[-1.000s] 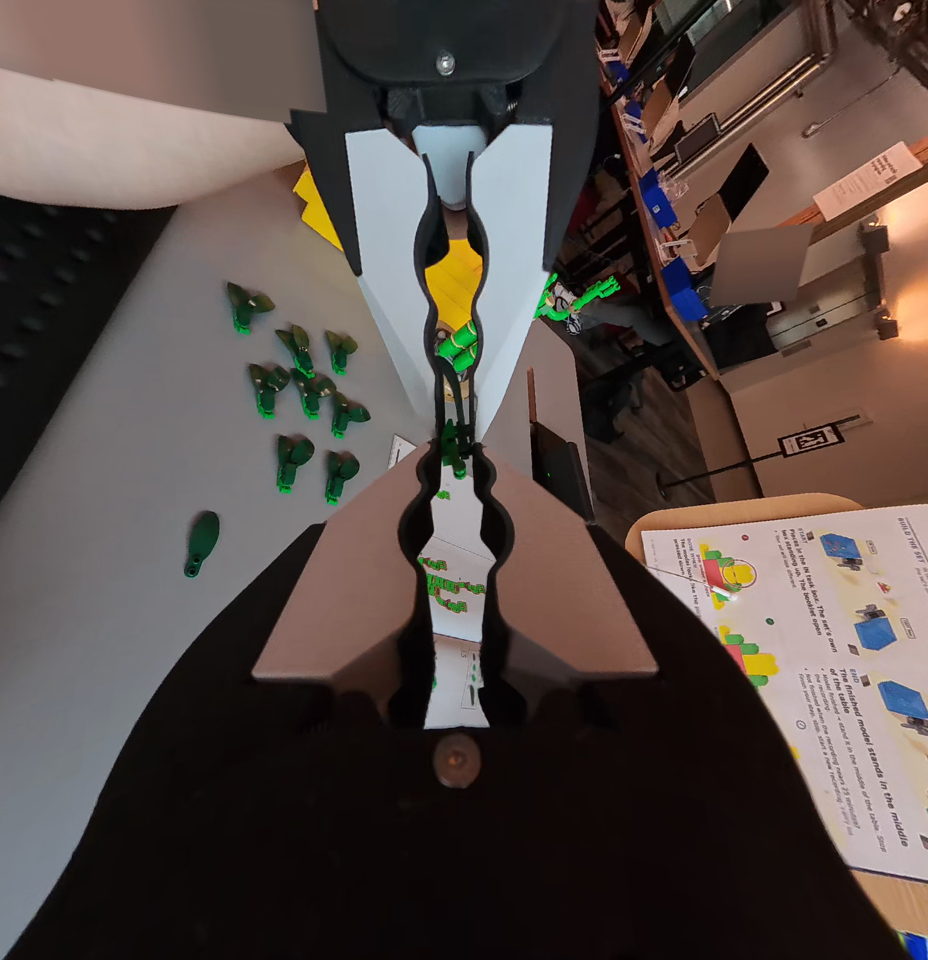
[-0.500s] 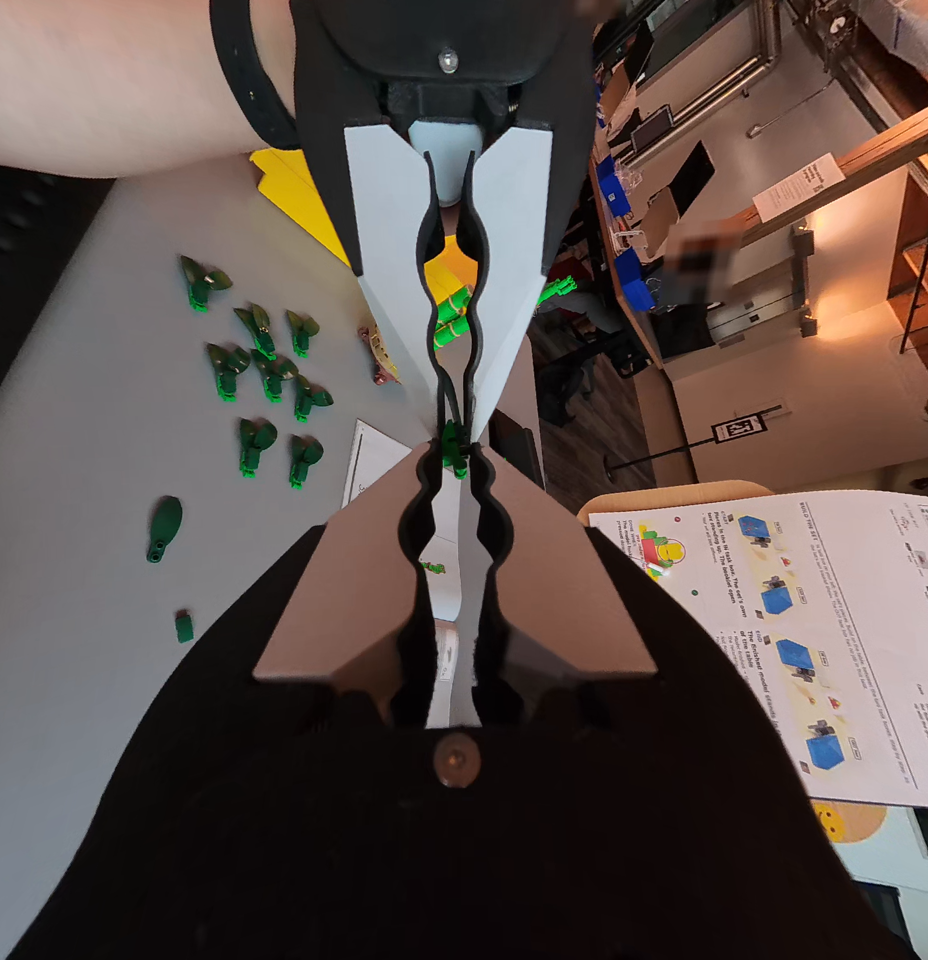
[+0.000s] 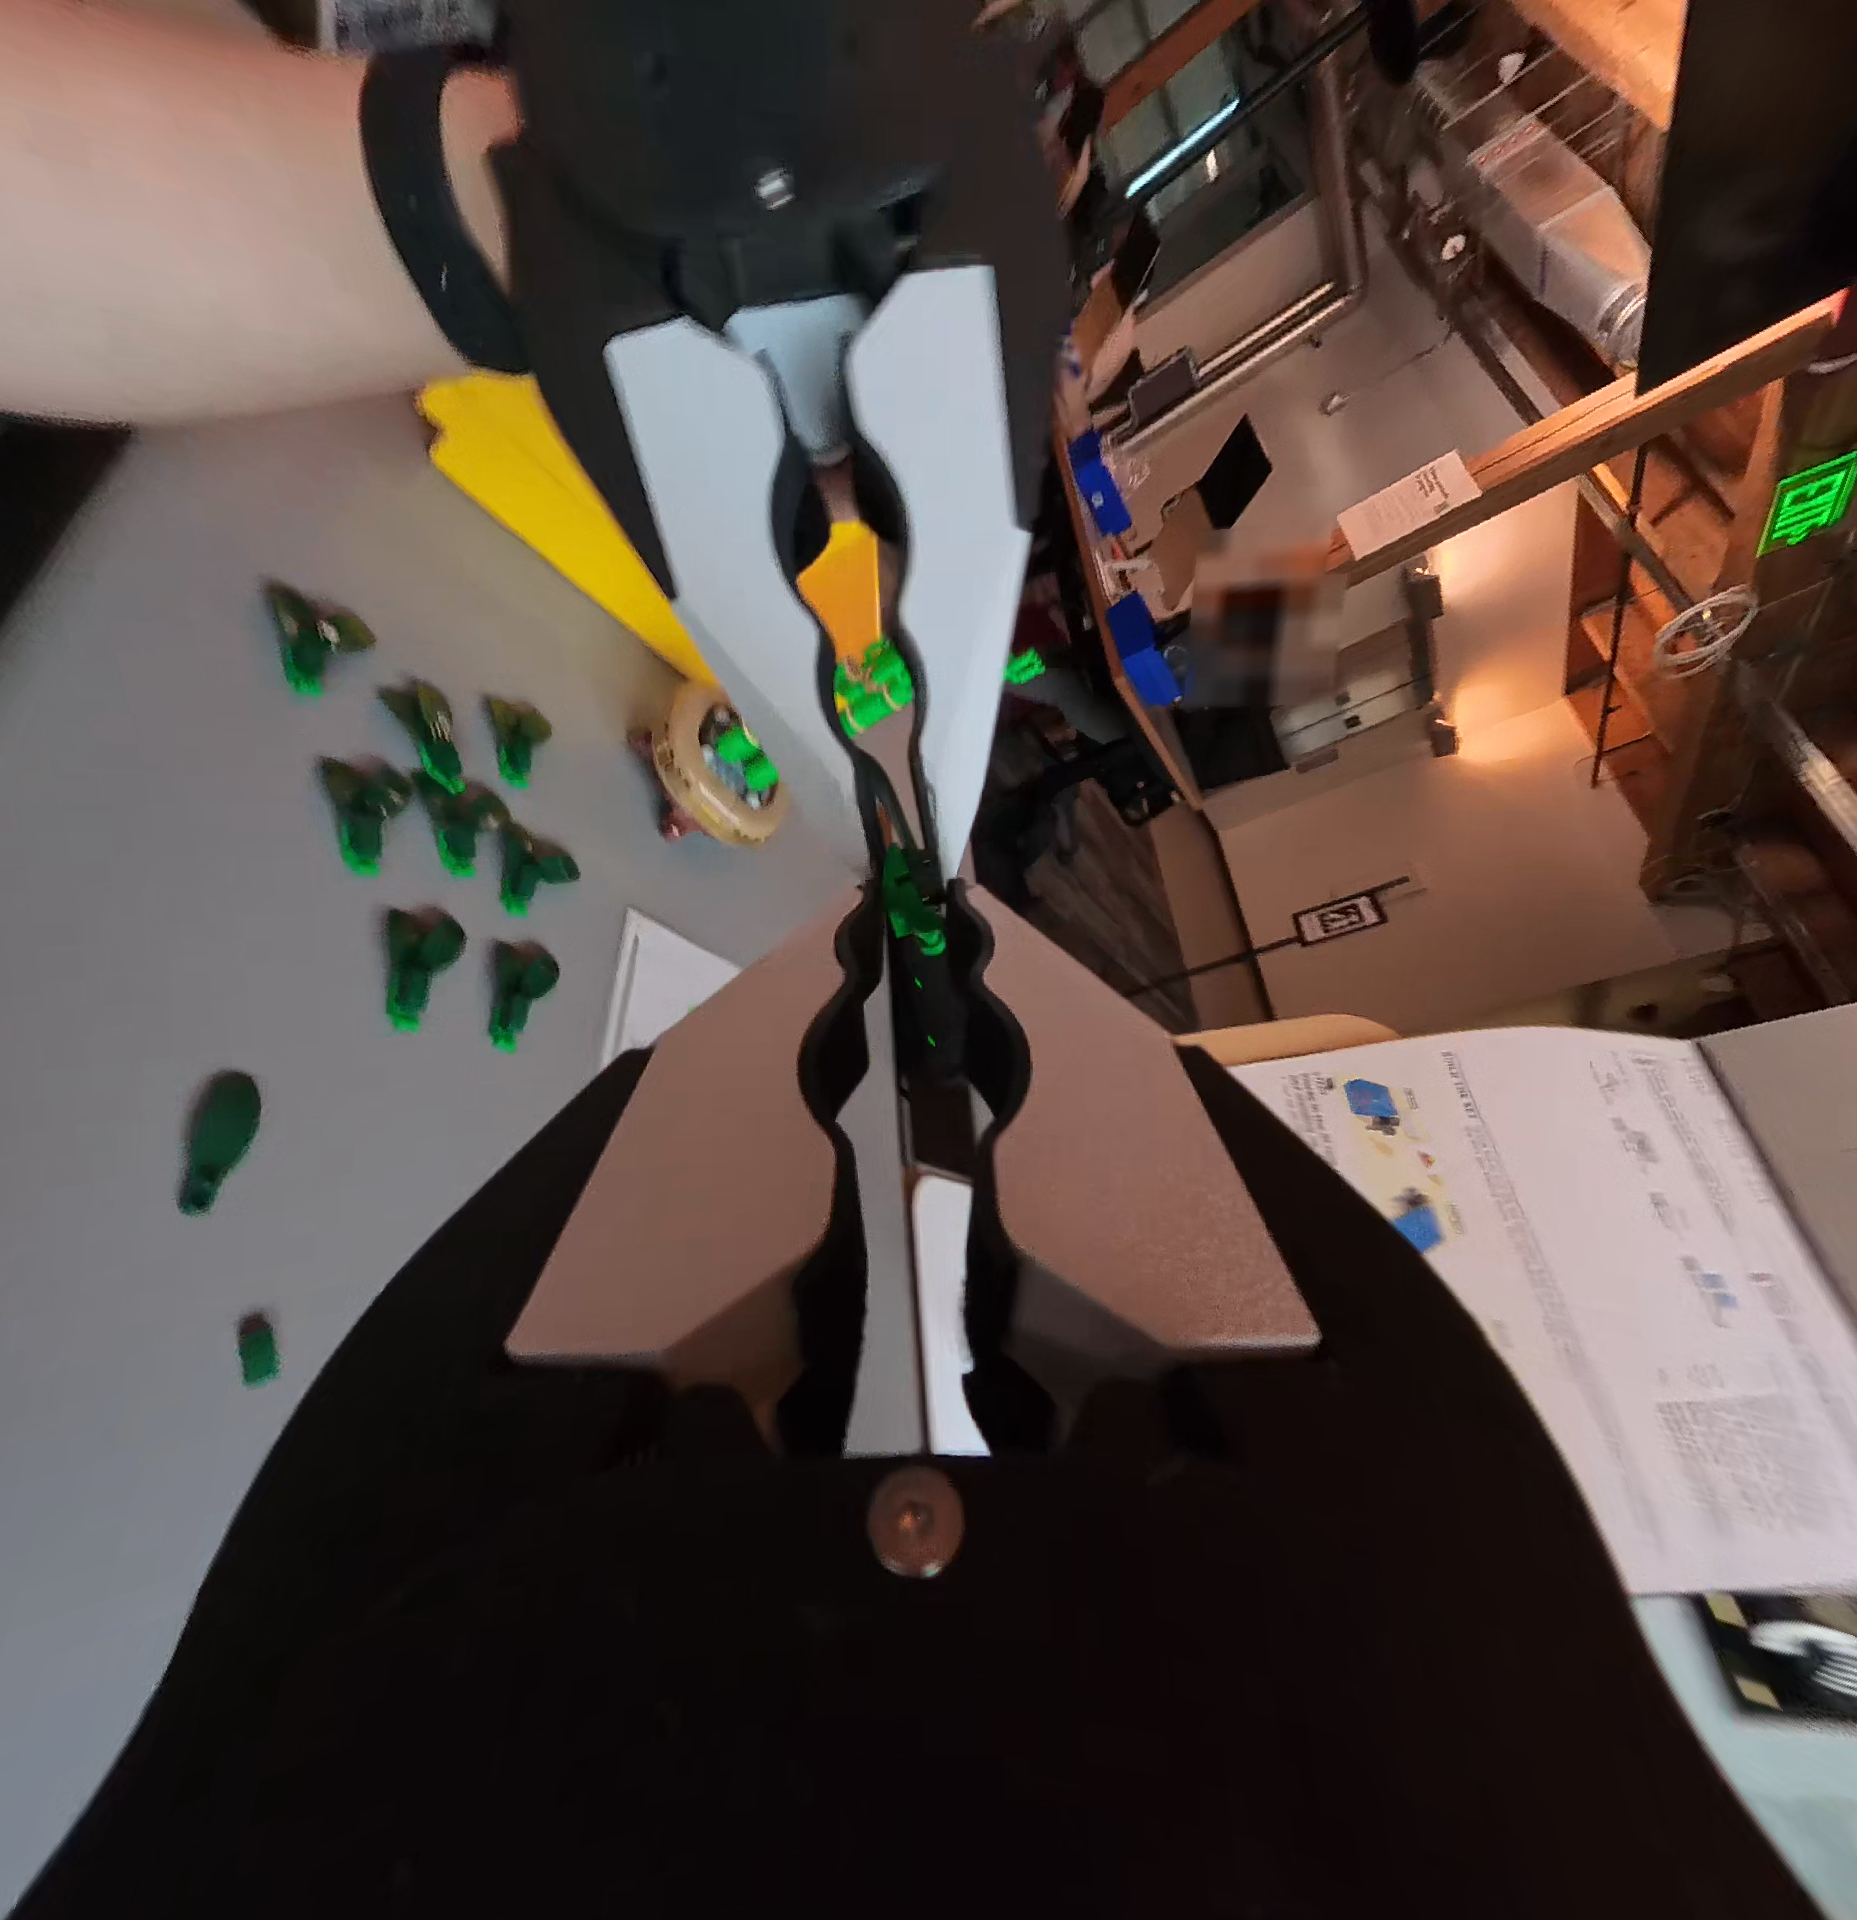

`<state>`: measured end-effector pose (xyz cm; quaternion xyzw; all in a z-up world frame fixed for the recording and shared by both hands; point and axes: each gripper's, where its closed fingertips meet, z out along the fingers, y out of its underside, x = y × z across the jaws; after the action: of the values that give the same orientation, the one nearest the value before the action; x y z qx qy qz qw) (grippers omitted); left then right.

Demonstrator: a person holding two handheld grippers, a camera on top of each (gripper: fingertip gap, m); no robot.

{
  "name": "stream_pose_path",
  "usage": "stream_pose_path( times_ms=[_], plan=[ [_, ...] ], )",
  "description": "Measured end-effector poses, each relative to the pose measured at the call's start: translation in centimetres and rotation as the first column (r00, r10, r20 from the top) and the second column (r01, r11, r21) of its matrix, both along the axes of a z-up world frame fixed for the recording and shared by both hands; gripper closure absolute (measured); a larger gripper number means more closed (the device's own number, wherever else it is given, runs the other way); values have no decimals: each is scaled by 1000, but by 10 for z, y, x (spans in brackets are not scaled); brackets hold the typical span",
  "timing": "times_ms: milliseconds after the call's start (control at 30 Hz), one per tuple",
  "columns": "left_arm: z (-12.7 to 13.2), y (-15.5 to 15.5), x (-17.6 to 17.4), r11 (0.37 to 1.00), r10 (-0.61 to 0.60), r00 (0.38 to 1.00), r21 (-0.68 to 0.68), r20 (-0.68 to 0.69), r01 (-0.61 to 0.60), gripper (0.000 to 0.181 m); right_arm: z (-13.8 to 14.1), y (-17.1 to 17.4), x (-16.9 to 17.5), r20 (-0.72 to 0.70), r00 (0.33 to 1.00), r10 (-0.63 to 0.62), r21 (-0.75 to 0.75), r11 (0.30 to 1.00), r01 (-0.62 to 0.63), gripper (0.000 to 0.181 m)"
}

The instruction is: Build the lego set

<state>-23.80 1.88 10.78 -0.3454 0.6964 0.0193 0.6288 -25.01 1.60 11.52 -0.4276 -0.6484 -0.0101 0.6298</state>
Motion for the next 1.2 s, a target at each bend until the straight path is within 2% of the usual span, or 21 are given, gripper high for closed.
stream_pose_path(
  times_ms=[100, 167, 200, 267, 333, 400, 500, 600, 833, 1000, 1200],
  plan=[
    [9, 5, -1, 991, 63, 998, 118, 28, -66, 175, 19, -5, 3, -204, 976, 77, -186, 976, -116, 163],
    [14, 6, -2, 985, 73, 996, 151, 54, -80, 175, 35, -4, 8, -380, 921, 90, -340, 912, -230, 159],
    [18, 5, -2, 984, 63, 995, 162, 74, -74, 175, 40, 0, 10, -459, 886, 64, -435, 854, -287, 156],
    [21, 4, -3, 983, 55, 994, 169, 92, -70, 176, 42, 7, 11, -552, 834, 0, -603, 691, -399, 149],
    [22, 6, -5, 978, 72, 993, 186, 93, -88, 175, 39, 5, 8, -592, 806, 5, -671, 550, -496, 150],
    [22, 8, -5, 974, 81, 993, 206, 90, -99, 175, 31, 4, 4, -576, 818, 7, -710, 491, -505, 156],
    [21, 6, -4, 971, 75, 994, 219, 83, -91, 175, 25, 9, 1, -550, 835, -15, -724, 506, -468, 162],
    [19, 5, -2, 968, 70, 995, 234, 72, -86, 175, 22, 6, 0, -538, 843, -7, -742, 477, -470, 166],
    [14, 7, 0, 960, 80, 996, 265, 45, -90, 175, 12, 8, -4, -488, 872, -25, -775, 472, -420, 173],
    [9, 6, 1, 958, 76, 997, 278, 11, -76, 175, 6, 5, -4, -462, 887, -22, -800, 441, -406, 176],
    [5, 8, 2, 953, 83, 997, 292, -6, -78, 175, 3, 8, -3, -423, 906, -27, -794, 492, -357, 176]
  ],
)
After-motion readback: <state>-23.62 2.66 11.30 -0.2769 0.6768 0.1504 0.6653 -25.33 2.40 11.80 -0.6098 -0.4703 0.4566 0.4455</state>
